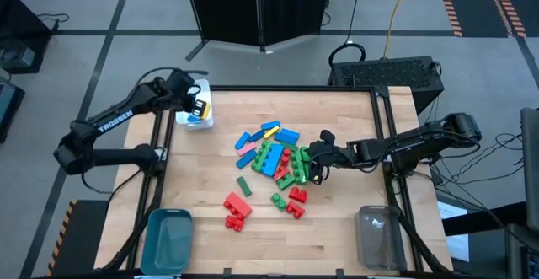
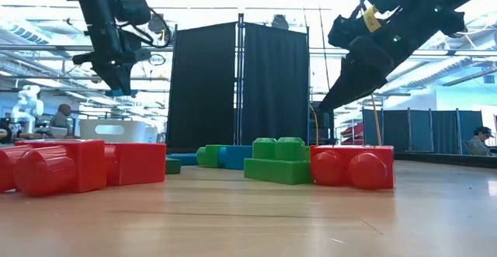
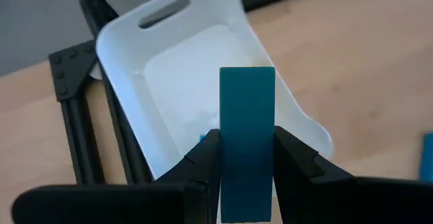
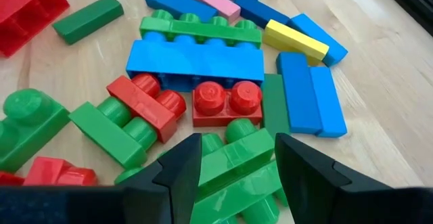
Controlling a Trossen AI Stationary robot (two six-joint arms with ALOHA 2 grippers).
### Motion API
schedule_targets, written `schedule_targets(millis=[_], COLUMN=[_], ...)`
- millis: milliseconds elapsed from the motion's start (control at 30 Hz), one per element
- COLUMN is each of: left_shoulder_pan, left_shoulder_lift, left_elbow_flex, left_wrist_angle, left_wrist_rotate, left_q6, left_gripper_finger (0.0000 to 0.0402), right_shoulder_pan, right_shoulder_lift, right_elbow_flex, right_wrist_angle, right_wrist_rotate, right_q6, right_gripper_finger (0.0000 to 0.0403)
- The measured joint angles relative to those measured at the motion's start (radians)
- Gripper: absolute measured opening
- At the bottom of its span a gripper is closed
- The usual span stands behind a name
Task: Sort blocks by size
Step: Put the dark blue block into the white bin, then put the blue block into the white bin
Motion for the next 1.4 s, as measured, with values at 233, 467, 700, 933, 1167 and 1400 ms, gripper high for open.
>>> schedule_targets(millis=[233,467,700,933,1167,1400], left_shoulder_pan=[0.110,0.123,0.123,0.122,0.120,0.034], left_shoulder_lift=[0.080,0.178,0.280,0.320,0.320,0.303], left_elbow_flex=[-0.018,-0.018,-0.018,-0.018,-0.018,-0.008], left_wrist_angle=[0.069,0.154,0.204,0.231,0.207,0.217], left_wrist_rotate=[0.060,0.072,0.069,0.062,0.083,0.137], left_q6=[0.041,0.046,0.048,0.066,0.079,0.074], left_gripper_finger=[0.0086,0.0086,0.0090,0.0126,0.0167,0.0173], right_shoulder_pan=[0.000,0.000,0.000,0.000,0.000,0.000], right_shoulder_lift=[0.000,0.000,0.009,0.091,0.150,0.142], right_elbow_flex=[0.000,0.000,0.000,-0.001,-0.001,0.000], right_wrist_angle=[-0.001,-0.001,0.002,0.034,0.096,0.129], right_wrist_rotate=[0.000,0.000,0.001,0.000,-0.010,-0.009], right_q6=[0.012,0.013,0.036,0.054,0.048,0.021], right_gripper_finger=[0.0176,0.0176,0.0176,0.0176,0.0176,0.0176])
